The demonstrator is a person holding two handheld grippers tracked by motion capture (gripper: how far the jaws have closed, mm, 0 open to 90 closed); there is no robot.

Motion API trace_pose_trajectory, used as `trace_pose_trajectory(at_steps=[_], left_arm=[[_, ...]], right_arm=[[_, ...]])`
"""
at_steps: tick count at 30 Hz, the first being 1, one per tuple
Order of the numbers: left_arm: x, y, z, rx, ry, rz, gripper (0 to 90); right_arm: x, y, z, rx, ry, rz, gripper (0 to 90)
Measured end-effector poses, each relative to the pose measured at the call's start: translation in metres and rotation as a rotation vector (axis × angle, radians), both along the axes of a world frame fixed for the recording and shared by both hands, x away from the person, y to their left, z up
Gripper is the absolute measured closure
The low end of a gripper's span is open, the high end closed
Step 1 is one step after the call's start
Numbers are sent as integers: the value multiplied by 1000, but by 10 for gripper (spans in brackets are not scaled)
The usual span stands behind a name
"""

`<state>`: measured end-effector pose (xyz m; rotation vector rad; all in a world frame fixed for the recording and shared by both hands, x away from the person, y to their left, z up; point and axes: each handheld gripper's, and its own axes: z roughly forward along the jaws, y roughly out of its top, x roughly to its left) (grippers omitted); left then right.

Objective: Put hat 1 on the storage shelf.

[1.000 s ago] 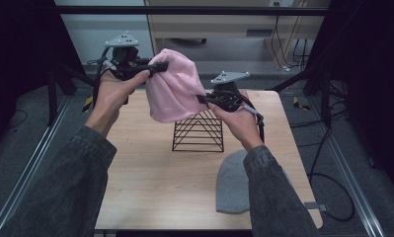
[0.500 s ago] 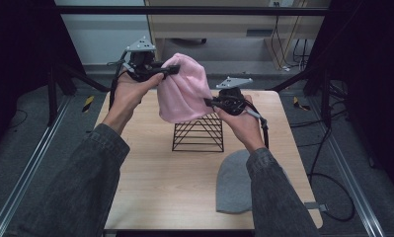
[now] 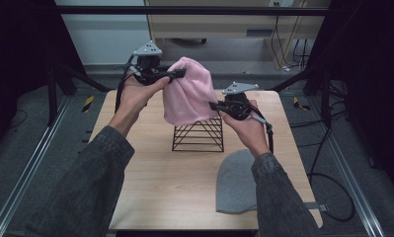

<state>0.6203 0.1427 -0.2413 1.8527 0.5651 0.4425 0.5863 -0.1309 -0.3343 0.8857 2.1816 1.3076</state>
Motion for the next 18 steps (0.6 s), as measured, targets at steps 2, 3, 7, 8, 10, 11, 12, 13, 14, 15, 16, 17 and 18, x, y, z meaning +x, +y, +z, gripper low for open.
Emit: trace_pose_trajectory(at_steps=[2,3,7,8,10,11,12,13,14,15,16,17,18], left_arm=[[0,-3,-2,1,3,-3,736],[0,-4,-3,2,4,-4,735],[-2,-9,-4,6,0,-13,735],[-2,-10,-4,7,-3,-17,735],[-2,-12,-5,13,-3,-23,734],[-2,-13,-6,14,-2,-27,734],[-2,-13,-6,14,-2,-27,733],[-2,-16,-9,16,-1,-35,734],[-2,-17,-10,18,0,-36,733],[-2,-18,-11,21,1,-38,732],[-2,-19,-13,27,3,-41,732],[-2,-20,-14,30,6,-42,731],[-2,-21,-17,33,9,-44,731]], right_arm=[[-2,-2,-3,3,-1,-5,825],[-2,-4,-4,6,0,-5,825],[-5,-7,-7,5,-2,-7,825],[-6,-7,-8,7,1,-8,825],[-8,-9,-10,3,0,-8,825],[-8,-10,-12,1,-2,-5,825],[-8,-11,-13,3,3,-9,825],[-9,-12,-15,7,4,-10,825],[-9,-14,-16,3,5,-12,825],[-10,-15,-18,4,3,-13,825],[-10,-16,-19,9,4,-17,825],[-10,-17,-22,12,9,-17,825],[-10,-17,-24,10,15,-18,825]])
